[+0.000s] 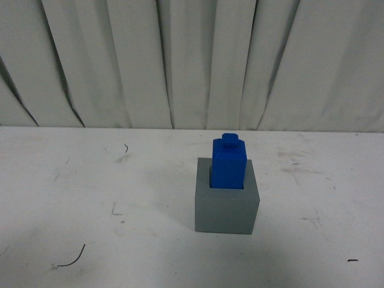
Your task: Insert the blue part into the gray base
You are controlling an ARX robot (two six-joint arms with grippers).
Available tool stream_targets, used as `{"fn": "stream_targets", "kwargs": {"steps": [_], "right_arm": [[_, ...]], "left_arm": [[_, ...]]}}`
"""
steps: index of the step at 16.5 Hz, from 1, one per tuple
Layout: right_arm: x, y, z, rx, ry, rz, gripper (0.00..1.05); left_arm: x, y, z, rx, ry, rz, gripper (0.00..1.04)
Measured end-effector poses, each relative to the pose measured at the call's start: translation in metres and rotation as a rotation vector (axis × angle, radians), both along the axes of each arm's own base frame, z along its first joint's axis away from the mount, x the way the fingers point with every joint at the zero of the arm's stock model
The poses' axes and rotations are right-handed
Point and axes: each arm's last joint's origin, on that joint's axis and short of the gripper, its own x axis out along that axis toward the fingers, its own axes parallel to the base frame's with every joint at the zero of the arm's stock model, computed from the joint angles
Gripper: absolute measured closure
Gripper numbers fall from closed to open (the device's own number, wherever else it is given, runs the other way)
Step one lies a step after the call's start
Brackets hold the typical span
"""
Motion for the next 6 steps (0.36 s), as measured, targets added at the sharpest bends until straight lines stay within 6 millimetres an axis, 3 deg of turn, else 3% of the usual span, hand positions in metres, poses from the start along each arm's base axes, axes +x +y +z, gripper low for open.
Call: {"fn": "stream_targets", "kwargs": {"steps": [6], "right_arm": [[0.0, 0.0, 0.0, 0.0, 0.0, 0.0, 0.06]], "left_arm": [[0.0, 0.0, 0.0, 0.0, 0.0, 0.0, 0.07]]}}
